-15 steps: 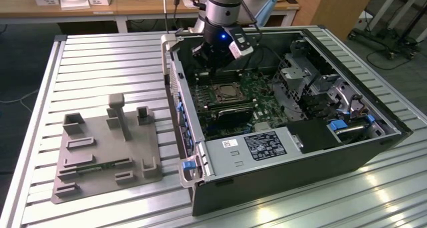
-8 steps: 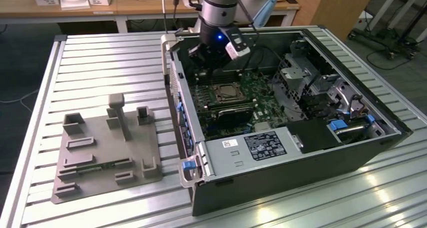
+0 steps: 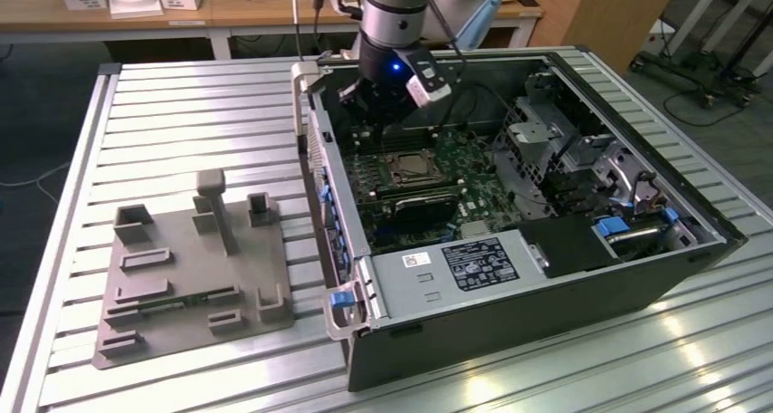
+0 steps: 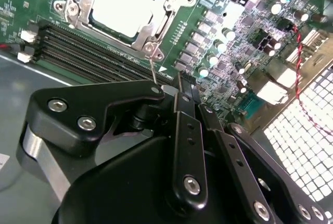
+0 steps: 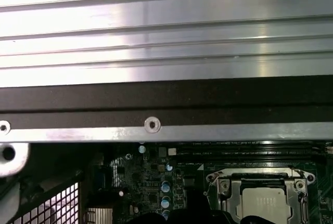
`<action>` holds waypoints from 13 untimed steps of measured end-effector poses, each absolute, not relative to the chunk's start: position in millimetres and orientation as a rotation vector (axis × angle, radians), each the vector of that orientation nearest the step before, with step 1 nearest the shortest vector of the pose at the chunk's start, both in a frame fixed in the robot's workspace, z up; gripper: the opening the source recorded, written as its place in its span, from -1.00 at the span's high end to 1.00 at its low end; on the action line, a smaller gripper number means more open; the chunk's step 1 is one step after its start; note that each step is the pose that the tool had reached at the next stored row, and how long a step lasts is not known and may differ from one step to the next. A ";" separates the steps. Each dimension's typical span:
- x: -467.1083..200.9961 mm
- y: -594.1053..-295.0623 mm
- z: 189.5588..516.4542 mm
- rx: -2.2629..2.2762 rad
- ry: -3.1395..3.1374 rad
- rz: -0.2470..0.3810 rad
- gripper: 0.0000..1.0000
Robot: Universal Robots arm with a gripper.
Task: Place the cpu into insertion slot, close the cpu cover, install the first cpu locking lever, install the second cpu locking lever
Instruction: 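Install the first cpu locking lever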
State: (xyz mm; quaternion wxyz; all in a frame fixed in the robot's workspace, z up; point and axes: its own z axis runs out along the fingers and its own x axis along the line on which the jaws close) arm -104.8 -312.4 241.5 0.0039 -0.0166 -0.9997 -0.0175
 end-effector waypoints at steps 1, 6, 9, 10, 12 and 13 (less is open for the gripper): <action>-104.8 -310.9 241.5 -0.050 -3.133 -0.055 0.80; -100.9 -307.5 241.1 -0.046 -3.133 -0.055 0.80; -95.4 -307.3 240.9 -0.046 -3.133 -0.055 0.80; -93.2 -307.2 240.8 -0.046 -3.133 -0.055 0.80; -87.4 -307.1 240.7 -0.046 -3.133 -0.055 0.80; -84.0 -307.1 240.6 -0.046 -3.133 -0.055 0.80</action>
